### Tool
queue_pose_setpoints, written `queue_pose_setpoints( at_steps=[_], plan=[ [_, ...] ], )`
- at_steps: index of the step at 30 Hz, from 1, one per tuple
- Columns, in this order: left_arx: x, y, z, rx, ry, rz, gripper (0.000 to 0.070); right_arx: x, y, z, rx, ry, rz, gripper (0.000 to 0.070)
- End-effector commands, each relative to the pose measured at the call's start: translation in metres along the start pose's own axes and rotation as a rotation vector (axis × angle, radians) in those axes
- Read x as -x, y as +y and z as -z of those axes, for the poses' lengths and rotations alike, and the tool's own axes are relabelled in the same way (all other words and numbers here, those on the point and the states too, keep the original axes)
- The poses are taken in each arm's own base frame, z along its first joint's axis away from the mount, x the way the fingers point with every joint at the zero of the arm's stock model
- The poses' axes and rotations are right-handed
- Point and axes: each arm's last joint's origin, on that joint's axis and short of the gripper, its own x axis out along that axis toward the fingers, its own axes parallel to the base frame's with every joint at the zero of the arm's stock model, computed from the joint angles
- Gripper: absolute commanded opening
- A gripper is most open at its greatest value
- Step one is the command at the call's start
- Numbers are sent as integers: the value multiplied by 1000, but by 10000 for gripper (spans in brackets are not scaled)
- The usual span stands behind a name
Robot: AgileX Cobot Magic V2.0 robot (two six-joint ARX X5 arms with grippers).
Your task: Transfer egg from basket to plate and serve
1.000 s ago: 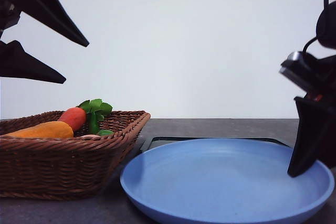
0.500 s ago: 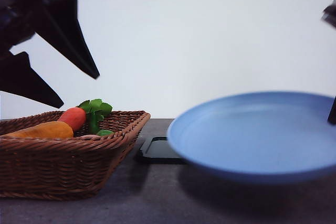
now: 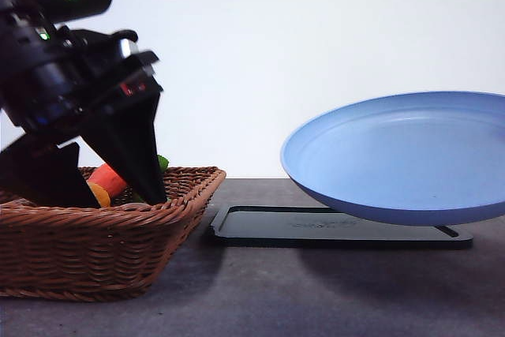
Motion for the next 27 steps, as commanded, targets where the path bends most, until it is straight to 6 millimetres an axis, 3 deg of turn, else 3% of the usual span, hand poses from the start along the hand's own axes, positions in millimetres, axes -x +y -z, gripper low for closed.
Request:
queue_pose_setpoints(
  at_steps=[1, 6, 12, 27],
  plan=[
    [-4, -3, -5, -30, -2, 4, 460, 2, 2, -3, 4, -12, -8, 0],
    [-6, -2, -4, -28, 10, 2, 453, 2, 2, -3, 4, -12, -8, 0],
    [-6, -2, -4, -31, 10, 2, 338, 2, 2, -3, 5, -12, -8, 0],
    [-6, -2, -3, -27, 25, -1, 233, 2, 2, -3, 5, -12, -8, 0]
  ],
)
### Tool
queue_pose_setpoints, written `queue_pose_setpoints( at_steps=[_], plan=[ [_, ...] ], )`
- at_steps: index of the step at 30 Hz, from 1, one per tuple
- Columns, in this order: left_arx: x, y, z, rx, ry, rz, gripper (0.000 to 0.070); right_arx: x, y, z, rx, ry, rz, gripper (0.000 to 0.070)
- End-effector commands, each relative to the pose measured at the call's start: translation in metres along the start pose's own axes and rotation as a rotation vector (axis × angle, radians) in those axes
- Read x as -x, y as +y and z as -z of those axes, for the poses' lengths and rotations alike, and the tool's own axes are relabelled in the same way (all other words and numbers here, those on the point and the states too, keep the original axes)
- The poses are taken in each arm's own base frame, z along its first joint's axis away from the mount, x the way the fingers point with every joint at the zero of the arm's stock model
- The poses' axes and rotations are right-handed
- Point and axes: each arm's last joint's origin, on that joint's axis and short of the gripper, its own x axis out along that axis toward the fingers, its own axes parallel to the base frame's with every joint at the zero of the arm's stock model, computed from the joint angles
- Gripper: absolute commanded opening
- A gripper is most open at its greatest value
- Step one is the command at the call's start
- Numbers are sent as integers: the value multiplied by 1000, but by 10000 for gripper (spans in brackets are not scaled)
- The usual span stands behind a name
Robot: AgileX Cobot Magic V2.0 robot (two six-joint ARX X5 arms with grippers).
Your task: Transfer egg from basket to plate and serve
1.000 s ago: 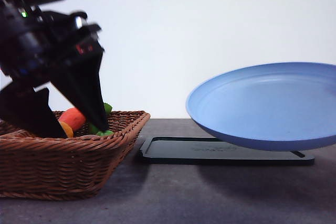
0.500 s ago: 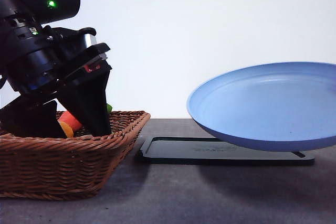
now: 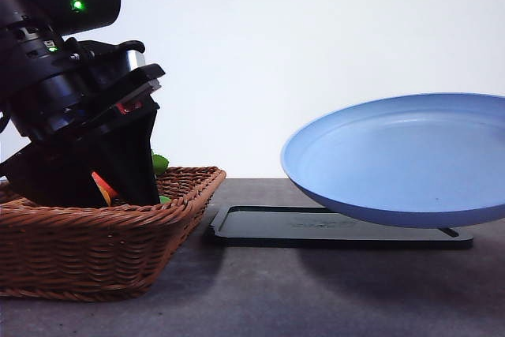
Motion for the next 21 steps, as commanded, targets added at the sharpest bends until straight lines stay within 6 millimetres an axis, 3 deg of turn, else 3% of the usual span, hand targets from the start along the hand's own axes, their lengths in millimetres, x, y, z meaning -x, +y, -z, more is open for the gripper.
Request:
queue_pose_setpoints(
  at_steps=[1, 6, 10, 17, 21],
  plan=[
    [-2, -2, -3, -18, 10, 1, 233, 2, 2, -4, 7, -17, -9, 0],
    [3, -4, -6, -11, 27, -3, 233, 2, 2, -3, 6, -13, -10, 0],
    [23, -13, -22, -5, 77, -12, 233, 1, 2, -1, -13, 7, -7, 0],
    [74, -45, -62, -87, 19, 21, 233, 0, 2, 1, -40, 48, -38, 0],
    [90, -71, -79, -168, -88, 74, 233, -3, 2, 1, -50, 82, -83, 0]
  ],
)
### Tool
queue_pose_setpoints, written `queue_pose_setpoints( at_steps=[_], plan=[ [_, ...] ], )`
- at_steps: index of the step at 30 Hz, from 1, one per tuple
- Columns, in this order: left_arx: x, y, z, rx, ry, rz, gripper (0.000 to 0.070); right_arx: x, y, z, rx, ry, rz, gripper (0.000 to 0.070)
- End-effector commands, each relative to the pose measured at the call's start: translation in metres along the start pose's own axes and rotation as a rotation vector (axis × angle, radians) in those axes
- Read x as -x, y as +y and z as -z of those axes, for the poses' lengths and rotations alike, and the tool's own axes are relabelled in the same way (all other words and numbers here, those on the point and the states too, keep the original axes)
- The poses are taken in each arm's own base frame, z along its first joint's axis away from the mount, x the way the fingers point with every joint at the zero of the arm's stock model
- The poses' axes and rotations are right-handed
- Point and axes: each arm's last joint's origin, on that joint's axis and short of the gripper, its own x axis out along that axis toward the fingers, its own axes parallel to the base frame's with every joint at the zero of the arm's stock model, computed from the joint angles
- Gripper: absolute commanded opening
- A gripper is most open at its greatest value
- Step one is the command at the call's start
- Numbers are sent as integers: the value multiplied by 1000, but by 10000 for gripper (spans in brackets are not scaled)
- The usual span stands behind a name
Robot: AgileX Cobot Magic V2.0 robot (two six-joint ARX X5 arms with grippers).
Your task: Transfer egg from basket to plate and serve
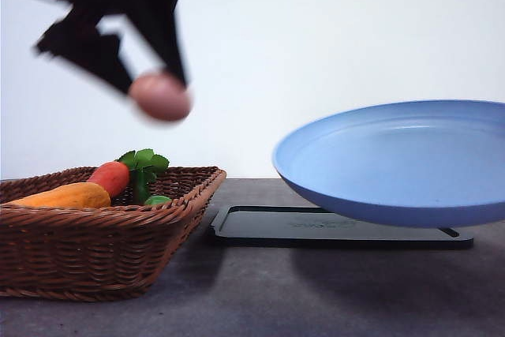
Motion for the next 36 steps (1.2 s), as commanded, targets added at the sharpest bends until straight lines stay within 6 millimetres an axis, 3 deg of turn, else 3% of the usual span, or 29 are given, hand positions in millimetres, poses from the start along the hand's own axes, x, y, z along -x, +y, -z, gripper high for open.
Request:
queue_pose_setpoints(
  at_steps=[1, 8, 15, 21, 29, 36],
  plan=[
    [-1, -14, -7, -64, -34, 41, 233, -1, 2, -3, -6, 12, -36, 0],
    [-20, -70, -8, -278, -108, 171, 233, -11, 4, -3, -17, 100, -109, 0],
    [-66, -107, 9, -477, -1, 195, 233, -15, 9, 0, 2, 139, -135, 0],
    [-100, -114, 20, -534, 90, 139, 233, -15, 9, 2, -5, 156, -130, 0],
    [-106, -115, 22, -538, 101, 137, 244, -15, 8, 3, -10, 163, -128, 0],
    [-106, -115, 22, -524, 109, 134, 420, -14, 7, 6, -31, 198, -114, 0]
  ],
)
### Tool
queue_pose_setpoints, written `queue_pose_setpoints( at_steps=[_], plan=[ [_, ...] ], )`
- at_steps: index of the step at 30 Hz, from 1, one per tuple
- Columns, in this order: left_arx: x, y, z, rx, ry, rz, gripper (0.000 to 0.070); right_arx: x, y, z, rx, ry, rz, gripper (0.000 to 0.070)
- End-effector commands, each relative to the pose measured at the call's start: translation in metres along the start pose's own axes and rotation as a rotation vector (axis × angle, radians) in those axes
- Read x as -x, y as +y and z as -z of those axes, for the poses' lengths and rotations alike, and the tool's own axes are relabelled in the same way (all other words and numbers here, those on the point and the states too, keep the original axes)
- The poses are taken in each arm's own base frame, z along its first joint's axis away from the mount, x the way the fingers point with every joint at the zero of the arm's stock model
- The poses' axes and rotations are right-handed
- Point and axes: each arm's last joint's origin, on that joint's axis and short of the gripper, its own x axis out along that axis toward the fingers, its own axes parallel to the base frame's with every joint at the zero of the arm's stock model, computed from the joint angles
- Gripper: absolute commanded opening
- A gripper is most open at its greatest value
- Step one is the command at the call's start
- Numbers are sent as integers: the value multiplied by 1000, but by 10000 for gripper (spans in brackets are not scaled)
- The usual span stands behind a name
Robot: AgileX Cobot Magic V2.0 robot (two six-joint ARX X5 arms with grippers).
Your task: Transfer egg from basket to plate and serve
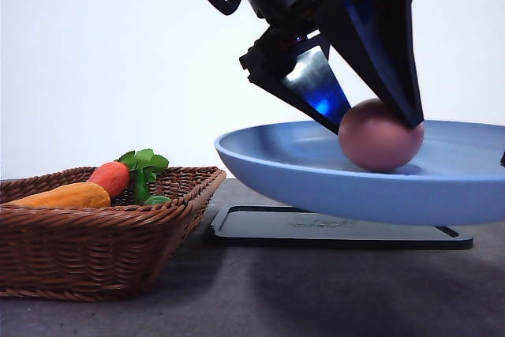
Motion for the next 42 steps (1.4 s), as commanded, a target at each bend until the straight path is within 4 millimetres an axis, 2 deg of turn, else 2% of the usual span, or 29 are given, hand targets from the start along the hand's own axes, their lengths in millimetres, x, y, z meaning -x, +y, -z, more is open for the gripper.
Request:
queue_pose_setpoints(
  at_steps=[1, 6, 10, 13, 18, 25, 31, 36, 42],
  plan=[
    [-3, -3, -3, -15, -3, 4, 427, 1, 2, -1, -5, 10, -12, 0],
    [2, -4, -1, -2, 61, 6, 427, 0, 1, 1, -8, 37, -3, 0],
    [19, -4, -4, 15, 105, 3, 427, -5, -2, -2, -17, 57, 3, 0],
    [40, -5, -8, 17, 81, -3, 426, -12, -6, -7, -29, 83, 9, 0],
    [86, -7, -12, 15, -36, -28, 426, -28, -16, -23, -40, 89, -56, 0],
    [165, -4, 6, 45, -204, -221, 426, -41, -35, -55, -86, 27, -100, 0],
    [224, -11, 30, 73, -362, -360, 426, -45, -40, -93, -86, -11, -86, 0],
    [253, -18, 48, 90, -450, -394, 426, -52, -40, -130, -75, -39, -26, 0],
    [267, -24, 59, 93, -485, -400, 426, -66, -45, -163, -80, -36, -7, 0]
  ],
)
